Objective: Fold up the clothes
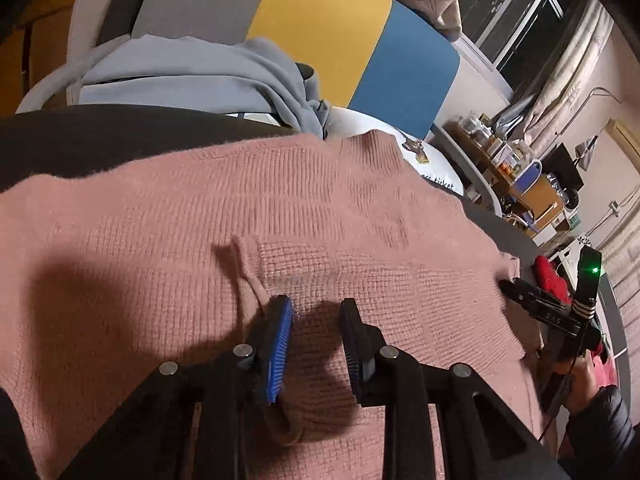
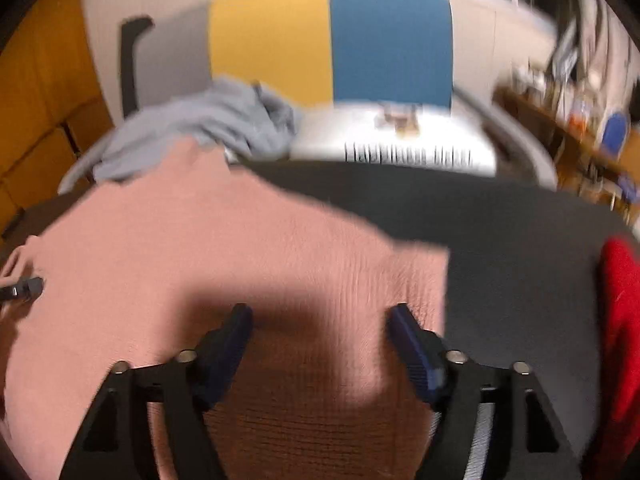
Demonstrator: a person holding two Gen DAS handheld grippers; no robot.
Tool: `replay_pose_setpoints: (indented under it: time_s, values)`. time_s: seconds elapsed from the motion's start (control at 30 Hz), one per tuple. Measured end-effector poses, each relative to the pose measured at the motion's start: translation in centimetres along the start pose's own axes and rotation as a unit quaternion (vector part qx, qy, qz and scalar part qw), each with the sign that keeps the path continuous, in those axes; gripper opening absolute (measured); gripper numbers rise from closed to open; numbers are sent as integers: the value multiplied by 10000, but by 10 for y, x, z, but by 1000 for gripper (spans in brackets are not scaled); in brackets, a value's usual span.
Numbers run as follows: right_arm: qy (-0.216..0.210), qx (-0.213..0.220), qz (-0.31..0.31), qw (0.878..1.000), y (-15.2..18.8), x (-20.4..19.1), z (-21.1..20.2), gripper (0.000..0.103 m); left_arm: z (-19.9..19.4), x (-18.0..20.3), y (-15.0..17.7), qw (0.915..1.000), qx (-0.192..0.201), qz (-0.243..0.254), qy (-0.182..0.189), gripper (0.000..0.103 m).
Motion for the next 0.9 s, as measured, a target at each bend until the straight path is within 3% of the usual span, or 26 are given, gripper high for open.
replay_pose_setpoints:
  time_s: [0.03, 0.1, 0.27, 0.33, 0.43, 0.47, 0.53, 0.57, 0.6, 0.73, 0.9]
  values:
    - [-120, 54, 7, 9999, 0, 0, -1, 86, -1, -1, -2, 10000, -35, -23, 30, 24]
    - [-351, -8, -22, 9994, -1, -2, 1, 103, -7, -5, -8, 9999, -72, -73, 133, 26]
    - [-433, -144, -263, 9986, -8, -17, -2, 101, -14, -3, -56, 9988, 210, -38, 434, 35]
    - [-805, 32, -397, 9960, -20, -22, -12, 96, -6, 2, -85, 9983, 225, 49, 537, 39]
    - [-1140, 141, -670, 9911, -53, -32, -9, 96, 23, 18, -122, 9983, 40, 474, 335, 42]
    - [-1223, 143, -732, 9897, -67, -35, -4, 92, 34, 24, -130, 9978, -56, 620, 232, 42]
    - [-1312, 62, -773, 9883, -96, -37, 19, 72, 57, 33, -146, 9958, -261, 874, 77, 42]
    - [-1353, 14, -784, 9877, -109, -38, 32, 51, 68, 36, -151, 9949, -389, 924, 112, 42]
    - [-1394, -34, -796, 9870, -123, -40, 45, 41, 80, 39, -156, 9938, -517, 974, 148, 42]
    - [-1500, -427, -846, 9841, -151, -47, 94, 41, 115, 45, -172, 9916, -779, 1008, 237, 43]
    - [-1603, -758, -1269, 9759, -156, -58, 136, 41, 144, 62, -181, 9864, -1088, 1178, 362, 43]
Point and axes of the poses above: each gripper's, at about its wrist camera, not at the fingertips, and z roughly the way its jaws point, x to its right, y to its underside, the point moved 1 cm from there along z, roughly the way its jaws point, and after that the axes turned 13 degrees about -y, right-handed, at the moved point
